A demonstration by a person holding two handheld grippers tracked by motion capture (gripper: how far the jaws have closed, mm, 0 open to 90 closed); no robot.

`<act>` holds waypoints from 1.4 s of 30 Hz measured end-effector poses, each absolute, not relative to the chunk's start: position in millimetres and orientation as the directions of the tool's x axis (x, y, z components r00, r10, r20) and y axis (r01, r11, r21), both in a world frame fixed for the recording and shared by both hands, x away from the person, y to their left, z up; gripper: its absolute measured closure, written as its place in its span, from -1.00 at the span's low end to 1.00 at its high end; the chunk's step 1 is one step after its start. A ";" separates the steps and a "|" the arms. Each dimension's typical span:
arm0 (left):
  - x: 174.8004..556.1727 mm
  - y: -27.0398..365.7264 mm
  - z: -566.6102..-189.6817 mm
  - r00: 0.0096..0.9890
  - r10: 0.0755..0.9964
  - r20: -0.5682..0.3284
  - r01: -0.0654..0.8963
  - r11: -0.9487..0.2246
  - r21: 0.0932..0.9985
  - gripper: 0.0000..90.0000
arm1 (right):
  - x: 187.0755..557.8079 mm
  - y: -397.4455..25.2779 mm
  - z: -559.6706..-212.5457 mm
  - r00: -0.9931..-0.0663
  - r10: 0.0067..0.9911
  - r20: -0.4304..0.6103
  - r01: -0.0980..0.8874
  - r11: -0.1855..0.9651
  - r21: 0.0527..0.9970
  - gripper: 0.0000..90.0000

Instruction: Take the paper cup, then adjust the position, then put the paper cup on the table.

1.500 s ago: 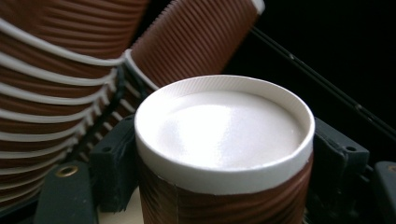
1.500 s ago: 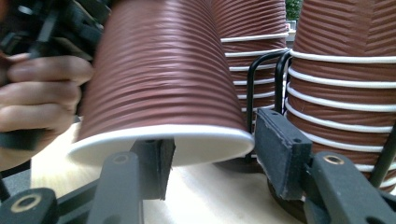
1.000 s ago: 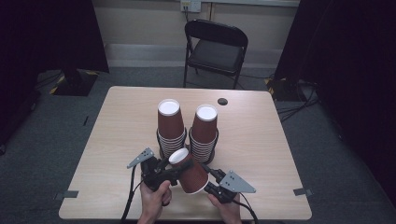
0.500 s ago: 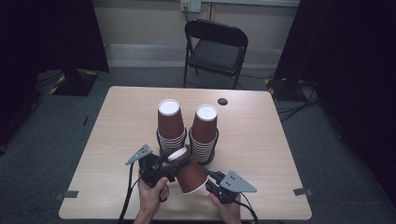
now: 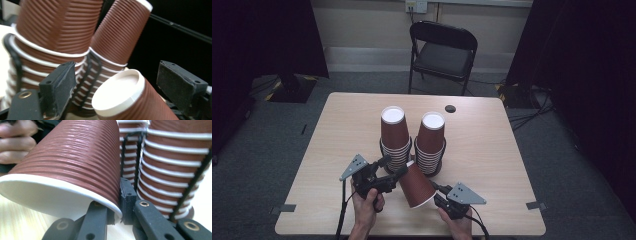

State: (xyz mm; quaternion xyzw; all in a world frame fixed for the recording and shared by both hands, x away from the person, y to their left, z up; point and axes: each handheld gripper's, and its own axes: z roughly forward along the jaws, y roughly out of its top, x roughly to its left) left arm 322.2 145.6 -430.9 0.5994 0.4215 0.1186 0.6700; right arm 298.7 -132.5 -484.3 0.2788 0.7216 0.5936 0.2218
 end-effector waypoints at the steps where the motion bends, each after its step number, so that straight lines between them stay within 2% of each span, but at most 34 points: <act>1: 321.7 145.6 -431.9 0.620 0.669 -0.410 0.343 0.239 0.908 -0.66 | 299.5 -133.1 -485.0 -0.743 0.670 0.011 0.150 0.151 0.977 0.87; 5: 321.8 145.3 -433.7 0.613 0.708 -0.352 0.316 0.189 0.930 -0.65 | 299.7 -135.9 -484.0 -0.738 0.675 0.010 0.174 0.176 0.969 0.87; 8: 320.0 146.4 -435.3 0.609 0.752 -0.251 0.256 0.114 0.960 -0.64 | 300.3 -137.7 -484.4 -0.732 0.681 0.006 0.187 0.192 0.963 0.87; 9: 320.0 146.4 -435.3 0.609 0.752 -0.251 0.256 0.114 0.960 -0.64 | 300.5 -138.1 -484.5 -0.733 0.680 0.006 0.189 0.195 0.962 0.87; 10: 318.8 147.2 -436.1 0.611 0.768 -0.194 0.225 0.066 0.972 -0.64 | 300.6 -138.5 -484.6 -0.732 0.682 0.007 0.196 0.201 0.960 0.87; 11: 318.8 147.2 -436.1 0.611 0.768 -0.194 0.225 0.066 0.972 -0.62 | 300.6 -138.5 -484.6 -0.732 0.682 0.007 0.196 0.201 0.960 0.87; 16: 313.9 149.9 -438.0 0.618 0.786 -0.015 0.141 -0.092 0.986 -0.57 | 303.5 -139.7 -484.9 -0.734 0.679 0.016 0.225 0.220 0.949 0.87; 19: 312.0 151.4 -438.2 0.626 0.780 0.010 0.137 -0.123 0.983 -0.60 | 304.9 -140.3 -485.1 -0.742 0.669 0.033 0.240 0.219 0.946 0.87; 20: 310.4 151.3 -438.9 0.621 0.782 0.052 0.124 -0.163 0.979 -0.64 | 305.7 -141.0 -484.7 -0.748 0.663 0.040 0.248 0.224 0.943 0.87; 25: 308.7 151.9 -441.5 0.649 0.756 0.082 0.111 -0.201 0.973 -0.64 | 306.9 -142.8 -483.6 -0.756 0.653 0.047 0.265 0.239 0.934 0.87; 33: 301.4 145.0 -445.8 0.640 0.733 0.229 0.056 -0.342 0.938 -0.62 | 312.1 -148.6 -477.8 -0.781 0.620 0.071 0.297 0.270 0.916 0.87; 42: 299.9 135.5 -450.9 0.691 0.664 0.285 0.030 -0.421 0.907 -0.63 | 321.1 -152.5 -469.6 -0.790 0.606 0.097 0.344 0.306 0.888 0.87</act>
